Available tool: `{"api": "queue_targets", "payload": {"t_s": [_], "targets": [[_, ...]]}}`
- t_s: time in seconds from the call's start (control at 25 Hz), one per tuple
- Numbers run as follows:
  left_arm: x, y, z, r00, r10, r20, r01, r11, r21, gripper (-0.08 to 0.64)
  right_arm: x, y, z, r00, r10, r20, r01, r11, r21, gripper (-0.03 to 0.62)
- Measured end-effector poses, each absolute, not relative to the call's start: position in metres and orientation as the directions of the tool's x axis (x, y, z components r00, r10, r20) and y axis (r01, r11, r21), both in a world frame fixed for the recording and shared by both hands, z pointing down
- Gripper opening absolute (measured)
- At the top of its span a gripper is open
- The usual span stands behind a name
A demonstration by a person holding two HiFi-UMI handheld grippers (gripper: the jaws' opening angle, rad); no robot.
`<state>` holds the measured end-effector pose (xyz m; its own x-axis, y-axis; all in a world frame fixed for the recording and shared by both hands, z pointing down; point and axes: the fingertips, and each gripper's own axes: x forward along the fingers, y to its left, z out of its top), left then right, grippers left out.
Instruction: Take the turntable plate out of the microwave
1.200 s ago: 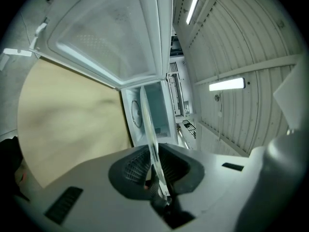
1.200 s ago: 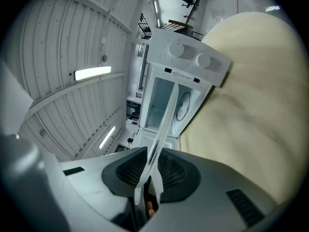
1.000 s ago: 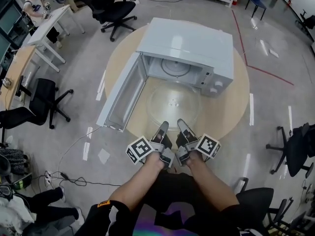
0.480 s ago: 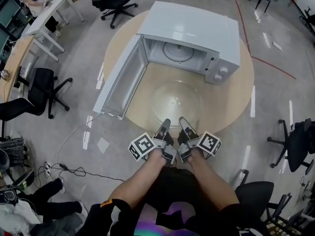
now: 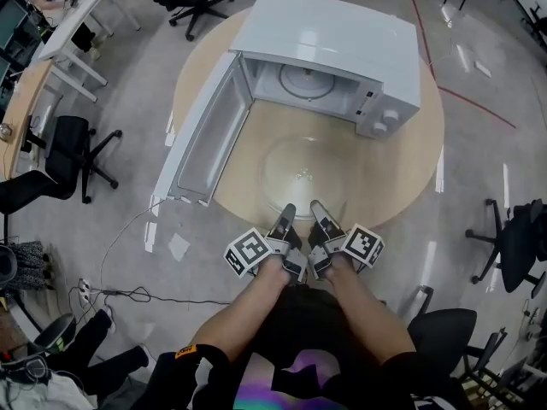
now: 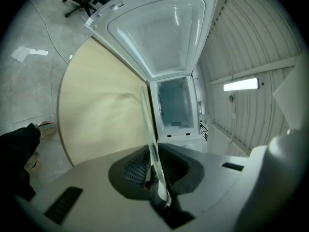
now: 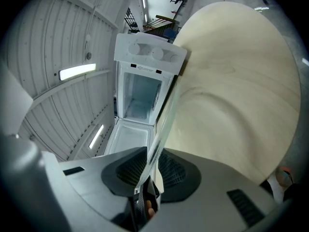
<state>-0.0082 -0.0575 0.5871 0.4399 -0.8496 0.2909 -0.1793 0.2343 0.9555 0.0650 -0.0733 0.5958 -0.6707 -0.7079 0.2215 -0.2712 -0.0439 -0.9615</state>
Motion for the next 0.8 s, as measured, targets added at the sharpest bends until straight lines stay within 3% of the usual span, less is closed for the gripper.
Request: {"api": "queue_targets", "payload": {"t_s": [0.4,0.8], "targets": [[-0.006,-0.059,0.597,0.44,-0.839,0.32,-0.172,0.271,0.947,0.089,0.066,-0.077,0.604,-0.687,-0.693,0.218,-0.273,-0.032,-0.962,0.075],[-0.007,-0.058,0.604,0.422,-0.841,0.338,-0.166,0.295,0.941,0.078,0.064,-0.069,0.621,-0.739,-0.621,0.261,-0.244,-0.114,-0.963,0.075]]}}
